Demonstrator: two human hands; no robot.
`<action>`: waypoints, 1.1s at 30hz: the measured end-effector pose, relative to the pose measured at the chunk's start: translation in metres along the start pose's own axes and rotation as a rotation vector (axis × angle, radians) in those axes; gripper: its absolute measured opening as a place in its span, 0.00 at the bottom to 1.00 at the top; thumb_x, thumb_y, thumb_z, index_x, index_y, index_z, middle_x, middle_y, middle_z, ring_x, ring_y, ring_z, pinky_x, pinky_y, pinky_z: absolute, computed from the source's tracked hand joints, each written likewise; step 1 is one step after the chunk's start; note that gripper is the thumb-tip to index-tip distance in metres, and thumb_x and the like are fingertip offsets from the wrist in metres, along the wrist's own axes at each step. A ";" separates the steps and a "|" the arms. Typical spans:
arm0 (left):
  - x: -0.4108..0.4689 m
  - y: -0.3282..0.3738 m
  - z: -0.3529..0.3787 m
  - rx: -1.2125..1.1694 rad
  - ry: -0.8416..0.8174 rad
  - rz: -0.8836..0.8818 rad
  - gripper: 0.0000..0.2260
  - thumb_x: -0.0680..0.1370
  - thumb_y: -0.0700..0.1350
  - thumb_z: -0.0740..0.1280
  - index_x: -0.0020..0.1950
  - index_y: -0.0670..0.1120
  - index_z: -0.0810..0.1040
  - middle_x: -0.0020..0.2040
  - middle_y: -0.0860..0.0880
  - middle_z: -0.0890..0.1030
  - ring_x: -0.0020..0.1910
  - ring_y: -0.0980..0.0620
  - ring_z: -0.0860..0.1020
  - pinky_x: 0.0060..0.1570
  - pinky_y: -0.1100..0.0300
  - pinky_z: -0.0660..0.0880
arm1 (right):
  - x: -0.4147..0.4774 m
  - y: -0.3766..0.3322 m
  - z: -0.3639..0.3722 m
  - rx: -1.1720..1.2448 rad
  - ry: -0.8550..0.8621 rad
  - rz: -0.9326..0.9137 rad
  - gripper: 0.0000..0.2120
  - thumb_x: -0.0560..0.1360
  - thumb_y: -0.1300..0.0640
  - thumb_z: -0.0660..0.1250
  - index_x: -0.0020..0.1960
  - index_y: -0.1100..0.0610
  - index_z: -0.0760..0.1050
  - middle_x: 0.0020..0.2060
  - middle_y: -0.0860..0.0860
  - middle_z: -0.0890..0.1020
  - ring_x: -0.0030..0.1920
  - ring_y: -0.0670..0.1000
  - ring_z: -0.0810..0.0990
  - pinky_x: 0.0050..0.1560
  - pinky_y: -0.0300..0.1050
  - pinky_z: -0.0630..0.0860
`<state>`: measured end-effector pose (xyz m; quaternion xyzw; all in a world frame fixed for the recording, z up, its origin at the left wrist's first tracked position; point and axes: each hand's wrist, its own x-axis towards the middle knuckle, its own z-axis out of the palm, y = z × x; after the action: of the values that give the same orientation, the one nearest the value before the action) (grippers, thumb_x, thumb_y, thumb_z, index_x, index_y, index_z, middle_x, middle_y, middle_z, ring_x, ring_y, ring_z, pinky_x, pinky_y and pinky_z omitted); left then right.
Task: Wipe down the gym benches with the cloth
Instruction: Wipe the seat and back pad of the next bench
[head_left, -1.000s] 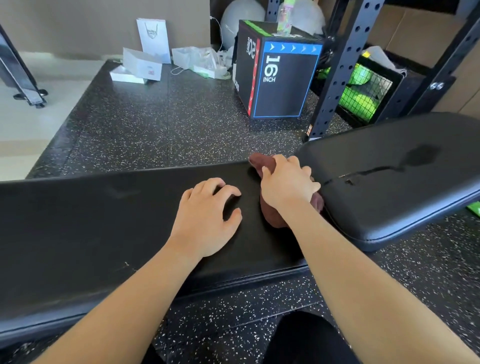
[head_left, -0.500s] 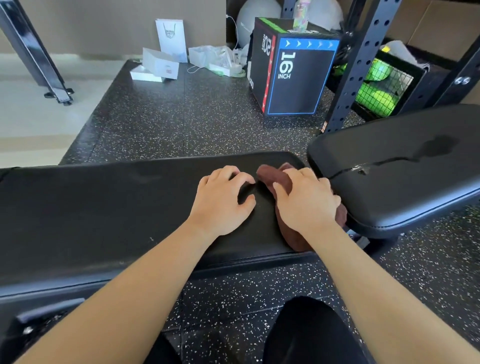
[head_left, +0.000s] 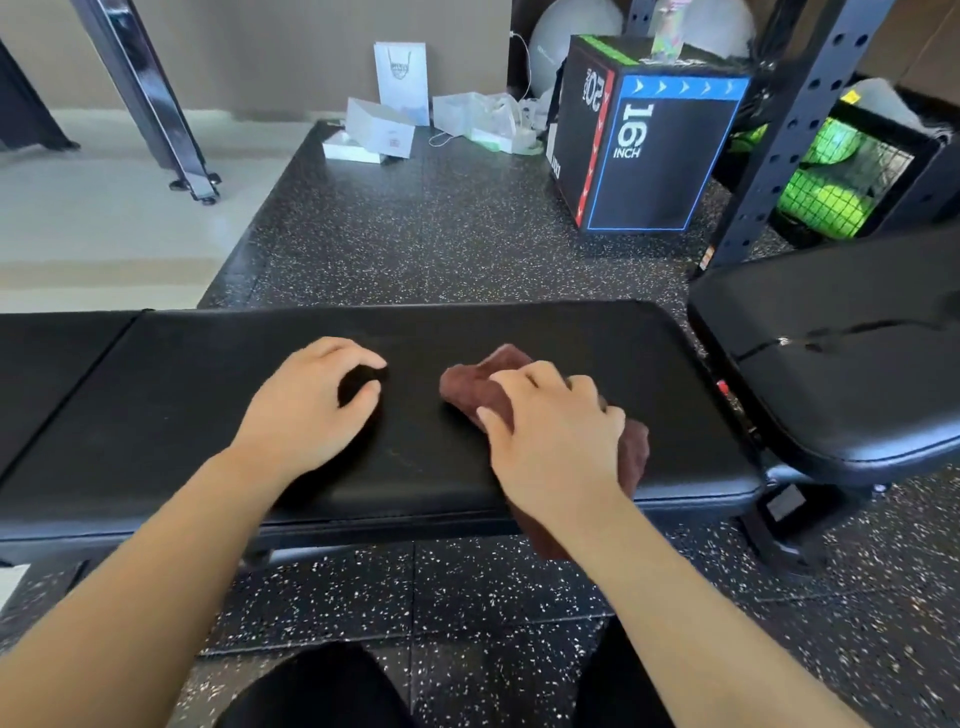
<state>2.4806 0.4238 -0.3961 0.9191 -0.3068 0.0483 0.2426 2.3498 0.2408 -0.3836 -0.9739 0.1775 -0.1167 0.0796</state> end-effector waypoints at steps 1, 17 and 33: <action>-0.001 -0.008 -0.005 -0.010 0.023 -0.015 0.10 0.75 0.45 0.65 0.56 0.51 0.78 0.57 0.51 0.77 0.58 0.49 0.74 0.58 0.53 0.71 | 0.001 -0.013 0.003 0.016 -0.004 -0.035 0.13 0.77 0.43 0.56 0.60 0.45 0.68 0.59 0.47 0.71 0.56 0.57 0.68 0.51 0.56 0.66; 0.000 0.048 -0.086 -0.164 -0.295 -0.240 0.09 0.77 0.46 0.63 0.55 0.55 0.77 0.56 0.60 0.74 0.47 0.55 0.74 0.53 0.56 0.72 | -0.012 -0.001 -0.040 -0.036 -0.308 0.218 0.18 0.78 0.45 0.59 0.67 0.44 0.69 0.65 0.46 0.71 0.63 0.59 0.67 0.54 0.60 0.67; 0.152 0.311 0.038 -0.238 -0.684 -0.100 0.11 0.78 0.49 0.60 0.59 0.55 0.75 0.61 0.59 0.73 0.47 0.58 0.71 0.51 0.59 0.72 | 0.086 0.267 -0.152 -0.161 -0.265 0.327 0.18 0.74 0.50 0.67 0.63 0.49 0.74 0.62 0.51 0.75 0.60 0.63 0.71 0.49 0.61 0.68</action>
<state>2.4179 0.1077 -0.2643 0.8611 -0.3285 -0.3100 0.2334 2.3018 -0.0547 -0.2728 -0.9423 0.3296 0.0410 0.0422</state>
